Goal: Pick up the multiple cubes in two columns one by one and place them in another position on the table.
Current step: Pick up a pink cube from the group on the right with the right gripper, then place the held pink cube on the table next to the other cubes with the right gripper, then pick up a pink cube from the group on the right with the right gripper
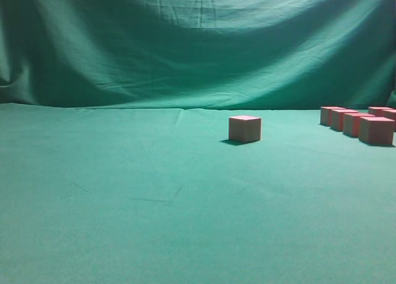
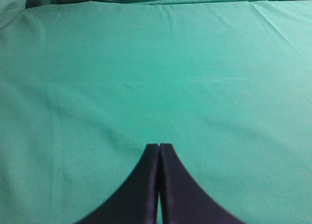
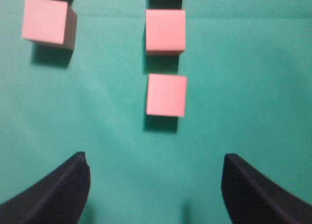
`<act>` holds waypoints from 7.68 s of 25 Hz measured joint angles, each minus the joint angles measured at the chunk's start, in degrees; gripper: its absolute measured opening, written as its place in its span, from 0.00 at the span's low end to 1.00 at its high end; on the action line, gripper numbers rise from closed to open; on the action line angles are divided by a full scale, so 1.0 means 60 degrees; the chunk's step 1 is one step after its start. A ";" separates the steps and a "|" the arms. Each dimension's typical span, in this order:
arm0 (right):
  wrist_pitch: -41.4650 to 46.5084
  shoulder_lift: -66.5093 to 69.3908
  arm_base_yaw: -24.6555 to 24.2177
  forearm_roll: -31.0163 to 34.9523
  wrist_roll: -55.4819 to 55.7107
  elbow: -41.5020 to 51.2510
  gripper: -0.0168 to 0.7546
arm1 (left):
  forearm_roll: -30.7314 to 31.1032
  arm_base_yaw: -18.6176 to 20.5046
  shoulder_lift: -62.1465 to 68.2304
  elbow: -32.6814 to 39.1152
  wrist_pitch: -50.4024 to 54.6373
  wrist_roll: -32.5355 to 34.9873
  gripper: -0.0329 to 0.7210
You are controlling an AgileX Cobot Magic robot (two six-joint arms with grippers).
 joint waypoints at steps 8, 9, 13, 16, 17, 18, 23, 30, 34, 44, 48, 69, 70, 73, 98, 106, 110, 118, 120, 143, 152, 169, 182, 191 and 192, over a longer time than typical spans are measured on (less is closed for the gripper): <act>-0.1043 0.1609 -0.0136 -0.0331 -0.0013 0.0000 0.73 | 0.0000 0.0000 0.0000 0.0000 0.0000 0.0000 0.04; -0.1167 0.1725 -0.0193 -0.0331 -0.0013 0.0000 0.73 | 0.0000 0.0000 0.0000 0.0000 0.0000 0.0000 0.04; -0.1601 0.2163 -0.0314 -0.0297 -0.0013 0.0000 0.73 | 0.0000 0.0000 0.0000 0.0000 0.0000 0.0000 0.04; -0.1985 0.2433 -0.0305 -0.0203 -0.0013 0.0000 0.73 | 0.0000 0.0000 0.0000 0.0000 0.0000 0.0000 0.04; -0.2079 0.2507 -0.0305 -0.0181 -0.0013 0.0000 0.73 | 0.0000 0.0000 0.0000 0.0000 0.0000 0.0000 0.04; -0.2158 0.2568 -0.0305 -0.0181 -0.0013 0.0000 0.73 | 0.0000 0.0000 0.0000 0.0000 0.0000 0.0000 0.04; -0.2369 0.2623 -0.0305 -0.0127 -0.0013 0.0000 0.67 | 0.0000 0.0000 0.0000 0.0000 0.0000 0.0000 0.04; -0.2345 0.2638 -0.0305 -0.0123 -0.0013 0.0000 0.36 | 0.0000 0.0000 0.0000 0.0000 0.0000 0.0000 0.04; -0.1811 0.2402 -0.0305 0.0157 -0.0013 0.0000 0.36 | 0.0000 0.0000 0.0000 0.0000 0.0000 0.0000 0.04; -0.0389 -0.0368 0.2323 0.0944 -0.0888 -0.0304 0.36 | 0.0000 0.0000 0.0000 0.0000 0.0000 0.0000 0.04; 0.0698 -0.0240 0.3570 0.0967 -0.0995 -0.1866 0.36 | 0.0000 0.0000 0.0000 0.0000 0.0000 0.0000 0.04; 0.2190 0.5854 0.6041 0.0812 -0.5253 -0.8745 0.36 | 0.0000 0.0000 0.0000 0.0000 0.0000 0.0000 0.04; 0.2190 0.6002 0.6041 0.0805 -0.5367 -0.8868 0.36 | 0.0000 0.0000 0.0000 0.0000 0.0000 0.0000 0.04; 0.2171 0.6224 0.6041 0.0805 -0.6149 -0.8967 0.36 | 0.0000 0.0000 0.0000 0.0000 0.0000 0.0000 0.04; 0.1711 0.7487 0.5640 0.0550 -0.6968 -0.9037 0.36 | 0.0000 0.0000 0.0000 0.0000 0.0000 0.0000 0.04; 0.1696 0.7502 0.5606 0.0410 -0.7115 -0.9037 0.36 | 0.0000 0.0000 0.0000 0.0000 0.0000 0.0000 0.04; 0.1696 0.7502 0.5606 0.0372 -0.7249 -0.9037 0.36 | 0.0000 0.0000 0.0000 0.0000 0.0000 0.0000 0.04; 0.1717 0.7632 0.5582 0.0328 -0.7249 -0.9052 0.36 | 0.0000 0.0000 0.0000 0.0000 0.0000 0.0000 0.04; 0.1698 0.7632 0.5582 0.0346 -0.7249 -0.9052 0.36 | 0.0000 0.0000 0.0000 0.0000 0.0000 0.0000 0.04; 0.1656 0.7175 0.5582 0.0462 -0.7051 -0.9094 0.89 | 0.0000 0.0000 0.0000 0.0000 0.0000 0.0000 0.04; 0.3098 0.4239 0.5582 0.0418 -0.3813 -0.9080 0.84 | 0.0000 0.0000 0.0000 0.0000 0.0000 0.0000 0.04; 0.4416 0.2561 0.4126 -0.1941 0.1322 -0.7363 0.71 | 0.0000 0.0000 0.0000 0.0000 0.0000 0.0000 0.04; 0.2576 0.2322 0.2977 -0.1501 0.3236 -0.3566 0.71 | 0.0000 0.0000 0.0000 0.0000 0.0000 0.0000 0.04; 0.1178 0.3157 0.1737 -0.0316 0.2522 -0.3482 0.71 | 0.0000 0.0000 0.0000 0.0000 0.0000 0.0000 0.04; 0.1067 0.3308 0.1737 -0.0268 0.2430 -0.3482 0.71 | 0.0000 0.0000 0.0000 0.0000 0.0000 0.0000 0.04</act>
